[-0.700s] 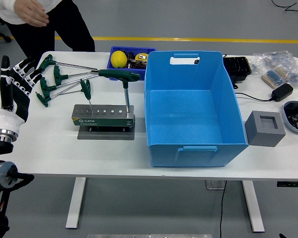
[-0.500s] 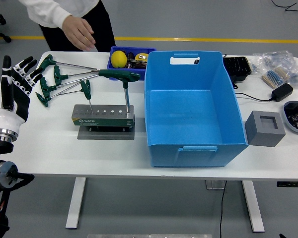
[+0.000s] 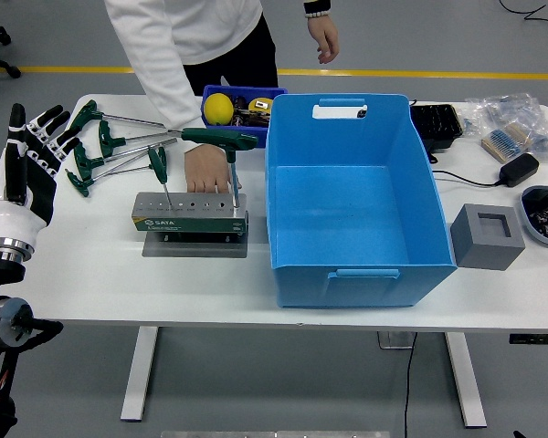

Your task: Lift tool from toolbox,place it in box,lift tool from toolbox,place it in box

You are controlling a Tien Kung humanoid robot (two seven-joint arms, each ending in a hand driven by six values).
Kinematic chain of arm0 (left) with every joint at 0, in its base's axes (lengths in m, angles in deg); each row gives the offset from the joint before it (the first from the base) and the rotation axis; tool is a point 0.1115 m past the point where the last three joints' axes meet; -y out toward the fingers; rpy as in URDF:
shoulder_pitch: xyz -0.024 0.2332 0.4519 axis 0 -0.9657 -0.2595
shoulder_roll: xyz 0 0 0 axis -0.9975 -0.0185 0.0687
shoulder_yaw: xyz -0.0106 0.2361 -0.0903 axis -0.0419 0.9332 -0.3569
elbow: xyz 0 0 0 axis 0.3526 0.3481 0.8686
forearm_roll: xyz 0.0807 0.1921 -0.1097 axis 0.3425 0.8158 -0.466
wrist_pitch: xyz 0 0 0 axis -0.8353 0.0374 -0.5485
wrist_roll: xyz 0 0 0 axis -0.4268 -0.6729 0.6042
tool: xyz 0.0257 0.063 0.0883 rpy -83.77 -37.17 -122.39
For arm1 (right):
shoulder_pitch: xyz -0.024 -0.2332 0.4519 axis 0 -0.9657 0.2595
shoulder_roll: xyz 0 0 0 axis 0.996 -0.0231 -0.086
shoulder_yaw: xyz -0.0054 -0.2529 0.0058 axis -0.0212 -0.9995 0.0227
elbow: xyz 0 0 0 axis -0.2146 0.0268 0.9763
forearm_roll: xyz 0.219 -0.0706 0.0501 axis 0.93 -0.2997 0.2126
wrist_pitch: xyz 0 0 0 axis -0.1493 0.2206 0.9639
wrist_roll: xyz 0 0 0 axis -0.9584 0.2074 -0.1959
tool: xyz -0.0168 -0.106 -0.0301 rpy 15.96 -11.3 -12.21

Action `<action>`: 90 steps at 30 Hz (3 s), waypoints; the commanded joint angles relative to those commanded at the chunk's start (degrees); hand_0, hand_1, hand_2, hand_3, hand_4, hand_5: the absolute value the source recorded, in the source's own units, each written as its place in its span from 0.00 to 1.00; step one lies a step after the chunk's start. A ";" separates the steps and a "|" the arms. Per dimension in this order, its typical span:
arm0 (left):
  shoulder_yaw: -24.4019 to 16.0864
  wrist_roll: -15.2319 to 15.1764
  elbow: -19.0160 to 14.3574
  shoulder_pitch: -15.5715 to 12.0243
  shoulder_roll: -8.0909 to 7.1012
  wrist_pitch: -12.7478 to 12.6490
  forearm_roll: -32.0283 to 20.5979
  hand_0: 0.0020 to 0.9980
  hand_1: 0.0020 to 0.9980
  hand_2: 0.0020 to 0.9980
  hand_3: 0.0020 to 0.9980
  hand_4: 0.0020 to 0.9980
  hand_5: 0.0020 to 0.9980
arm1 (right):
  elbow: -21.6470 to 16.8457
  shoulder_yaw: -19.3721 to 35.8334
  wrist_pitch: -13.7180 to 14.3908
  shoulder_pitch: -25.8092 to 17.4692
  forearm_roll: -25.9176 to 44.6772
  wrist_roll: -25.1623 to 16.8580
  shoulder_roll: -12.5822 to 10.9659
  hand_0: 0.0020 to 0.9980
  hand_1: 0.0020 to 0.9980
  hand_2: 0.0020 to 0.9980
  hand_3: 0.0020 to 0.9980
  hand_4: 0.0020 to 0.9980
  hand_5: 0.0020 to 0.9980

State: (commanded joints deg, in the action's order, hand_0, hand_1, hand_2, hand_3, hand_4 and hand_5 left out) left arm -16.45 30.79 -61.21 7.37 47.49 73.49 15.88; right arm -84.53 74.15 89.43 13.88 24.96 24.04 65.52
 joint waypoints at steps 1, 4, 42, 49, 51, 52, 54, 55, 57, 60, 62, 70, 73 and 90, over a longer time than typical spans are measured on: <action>0.00 0.00 0.00 0.02 0.00 0.01 0.02 0.85 0.81 0.87 0.79 1.00 0.93 | 0.00 -0.02 0.00 0.00 0.02 0.00 -0.01 0.73 0.72 0.79 0.72 0.95 0.84; 0.08 -0.02 -0.02 0.11 -0.03 0.05 0.07 0.85 0.81 0.87 0.79 1.00 0.93 | 0.00 -0.03 0.01 0.01 0.04 0.01 0.01 0.73 0.72 0.79 0.72 0.95 0.84; 15.47 1.55 -5.04 17.10 -12.21 5.26 45.41 0.95 0.94 0.96 0.86 1.00 0.42 | 0.10 -0.41 -0.10 -0.33 0.42 0.21 0.02 0.73 0.72 0.79 0.72 0.95 0.83; 25.25 4.96 -1.65 25.25 -13.94 9.01 56.99 0.96 0.97 0.99 0.94 1.00 0.36 | 0.14 -0.22 -0.14 -0.38 0.59 0.20 -0.10 0.73 0.72 0.79 0.72 0.95 0.83; 28.03 5.41 -0.08 27.58 -14.06 9.21 58.17 0.96 0.97 0.99 0.94 1.00 0.36 | 0.16 -0.19 -0.13 -0.34 0.68 0.18 -0.15 0.73 0.72 0.79 0.72 0.95 0.83; 28.98 5.52 0.55 28.41 -14.07 9.27 58.52 0.96 0.97 0.99 0.94 1.00 0.36 | 0.16 -0.22 -0.12 -0.31 0.71 0.19 -0.15 0.73 0.72 0.79 0.72 0.95 0.83; 30.65 5.73 1.86 30.01 -14.00 9.44 58.78 0.96 0.97 0.99 0.94 1.00 0.36 | 0.15 -0.31 -0.13 -0.28 0.71 0.21 -0.18 0.73 0.72 0.79 0.72 0.95 0.83; 31.36 5.84 2.53 30.70 -13.93 9.52 58.71 0.95 0.97 0.99 0.94 1.00 0.37 | 0.14 -0.36 -0.14 -0.28 0.71 0.21 -0.21 0.73 0.72 0.79 0.72 0.95 0.83; 32.60 6.18 3.81 31.88 -13.66 9.69 58.61 0.95 0.97 0.99 0.94 1.00 0.37 | 0.15 -0.44 -0.14 -0.31 0.76 0.20 -0.24 0.73 0.72 0.79 0.72 0.95 0.83; 34.24 6.66 5.62 33.18 -13.08 9.86 58.47 0.95 0.97 0.99 0.94 1.00 0.37 | 0.17 -0.52 -0.12 -0.38 0.85 0.17 -0.24 0.73 0.72 0.79 0.72 0.95 0.83; 36.55 7.14 7.37 34.71 -12.93 9.42 57.98 0.90 0.88 0.88 0.95 1.00 0.41 | 0.16 -0.58 -0.12 -0.41 0.89 0.18 -0.25 0.73 0.72 0.79 0.72 0.95 0.83; 43.60 10.30 14.32 39.95 -11.66 8.49 59.18 0.84 0.76 0.72 0.90 1.00 0.50 | 0.12 -0.80 -0.13 -0.33 0.75 0.20 -0.44 0.74 0.72 0.79 0.72 0.94 0.83; 44.99 11.07 15.41 41.16 -11.47 8.56 60.01 0.84 0.76 0.72 0.90 1.00 0.50 | 0.14 -0.78 -0.10 -0.28 0.92 0.15 -0.47 0.74 0.72 0.79 0.72 0.94 0.83; 49.88 11.76 21.18 45.82 -10.85 7.93 62.01 0.69 0.57 0.51 0.68 1.00 0.53 | 0.11 -0.92 -0.16 0.01 0.72 0.17 -0.73 0.74 0.72 0.79 0.72 0.95 0.83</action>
State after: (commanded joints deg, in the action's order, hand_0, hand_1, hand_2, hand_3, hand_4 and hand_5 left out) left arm 33.44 42.55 -40.03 53.20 36.64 81.42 77.90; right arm -84.43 73.23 89.28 13.89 25.68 24.21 64.79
